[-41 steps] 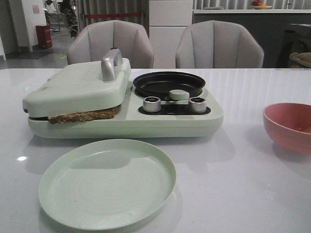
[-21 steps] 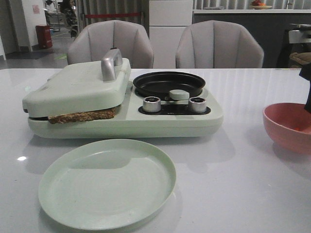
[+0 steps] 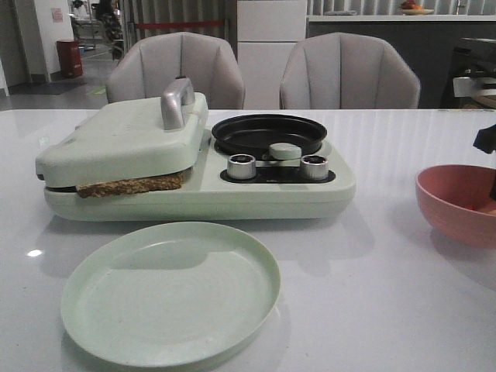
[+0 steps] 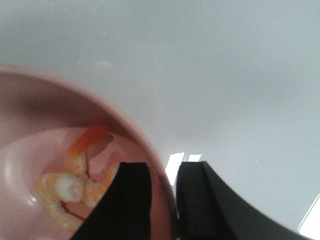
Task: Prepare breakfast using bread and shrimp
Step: 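Move the right gripper to the pink bowl and grip its rim, then lift the pink bowl with the right gripper toward the frying pan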
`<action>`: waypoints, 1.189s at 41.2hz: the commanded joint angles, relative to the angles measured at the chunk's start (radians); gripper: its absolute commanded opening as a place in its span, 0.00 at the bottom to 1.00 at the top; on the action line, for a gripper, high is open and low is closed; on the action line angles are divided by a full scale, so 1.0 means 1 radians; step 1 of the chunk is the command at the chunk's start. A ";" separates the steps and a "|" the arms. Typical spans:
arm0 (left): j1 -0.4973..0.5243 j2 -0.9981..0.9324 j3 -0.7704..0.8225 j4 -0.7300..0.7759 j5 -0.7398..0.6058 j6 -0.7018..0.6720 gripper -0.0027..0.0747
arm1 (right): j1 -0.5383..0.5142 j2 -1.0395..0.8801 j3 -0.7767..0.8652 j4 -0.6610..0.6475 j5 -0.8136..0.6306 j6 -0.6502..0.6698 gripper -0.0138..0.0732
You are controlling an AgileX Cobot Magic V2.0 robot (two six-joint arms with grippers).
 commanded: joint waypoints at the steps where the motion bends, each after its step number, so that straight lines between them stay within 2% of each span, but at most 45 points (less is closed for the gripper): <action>1: 0.003 0.001 -0.028 -0.005 -0.077 -0.009 0.17 | -0.002 -0.055 -0.032 -0.003 -0.013 -0.012 0.42; 5: 0.003 0.001 -0.028 -0.005 -0.077 -0.009 0.17 | -0.002 -0.055 -0.032 -0.003 -0.012 -0.012 0.39; 16: 0.003 0.001 -0.028 -0.005 -0.077 -0.009 0.17 | -0.003 -0.059 -0.037 -0.006 -0.006 -0.012 0.18; 20: 0.003 0.001 -0.028 -0.005 -0.077 -0.009 0.17 | -0.003 -0.080 -0.054 -0.002 -0.004 -0.011 0.13; 29: 0.003 0.001 -0.028 -0.005 -0.077 -0.009 0.17 | 0.025 -0.189 -0.102 0.021 -0.011 -0.005 0.12; 38: 0.003 0.001 -0.028 -0.005 -0.077 -0.009 0.17 | 0.144 -0.283 -0.175 0.015 -0.011 0.019 0.12; 44: 0.003 0.001 -0.028 -0.005 -0.077 -0.009 0.17 | 0.270 -0.297 -0.232 -0.117 -0.012 0.090 0.12; 49: 0.003 0.001 -0.028 -0.005 -0.077 -0.009 0.17 | 0.381 -0.290 -0.267 -0.364 -0.034 0.239 0.12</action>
